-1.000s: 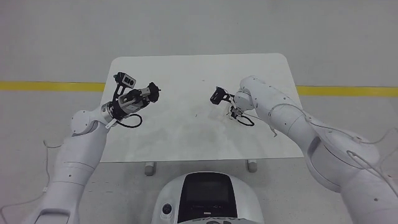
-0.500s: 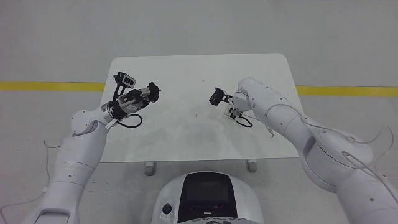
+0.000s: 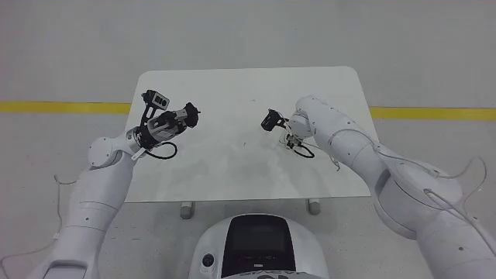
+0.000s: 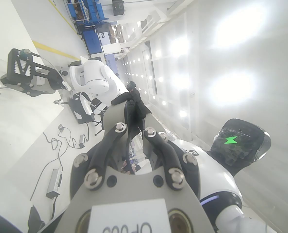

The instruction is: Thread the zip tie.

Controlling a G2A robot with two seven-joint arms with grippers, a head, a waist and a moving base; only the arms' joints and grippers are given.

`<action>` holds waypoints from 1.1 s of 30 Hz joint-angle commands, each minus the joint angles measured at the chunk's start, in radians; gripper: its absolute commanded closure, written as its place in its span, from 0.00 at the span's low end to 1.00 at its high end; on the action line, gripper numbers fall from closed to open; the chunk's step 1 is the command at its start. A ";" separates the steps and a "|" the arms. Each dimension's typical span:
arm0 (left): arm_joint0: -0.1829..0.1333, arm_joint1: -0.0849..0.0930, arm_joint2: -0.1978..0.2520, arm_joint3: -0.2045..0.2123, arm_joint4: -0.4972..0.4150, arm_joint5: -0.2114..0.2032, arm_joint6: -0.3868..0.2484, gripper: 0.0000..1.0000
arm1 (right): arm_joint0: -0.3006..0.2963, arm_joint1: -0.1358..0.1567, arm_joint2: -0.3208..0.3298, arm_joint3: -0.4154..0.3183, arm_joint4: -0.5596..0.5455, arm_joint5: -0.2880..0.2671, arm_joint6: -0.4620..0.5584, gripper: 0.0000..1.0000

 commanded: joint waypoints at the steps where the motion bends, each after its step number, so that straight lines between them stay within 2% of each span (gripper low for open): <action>1: 0.000 0.000 0.000 0.000 0.000 0.000 0.000 1.00 | 0.004 -0.002 0.000 0.001 0.005 0.000 0.009 0.59; 9: 0.000 0.000 0.000 0.000 0.000 0.000 0.000 1.00 | 0.007 -0.009 0.000 -0.008 0.039 0.000 0.095 0.59; 15: 0.000 0.000 0.000 0.000 0.000 0.000 0.000 1.00 | 0.003 -0.015 0.000 0.004 0.035 0.000 0.090 0.69; 25: 0.000 0.000 0.000 0.000 0.000 0.000 0.000 1.00 | -0.011 -0.025 0.000 0.021 0.032 0.000 0.064 0.73; 28: 0.000 0.000 0.000 0.000 0.000 0.000 0.000 1.00 | -0.013 -0.028 0.000 0.028 0.030 0.000 0.057 0.76; 33: 0.000 0.000 0.000 0.000 0.000 0.000 0.000 1.00 | -0.016 -0.034 0.000 0.041 0.029 0.000 0.054 0.88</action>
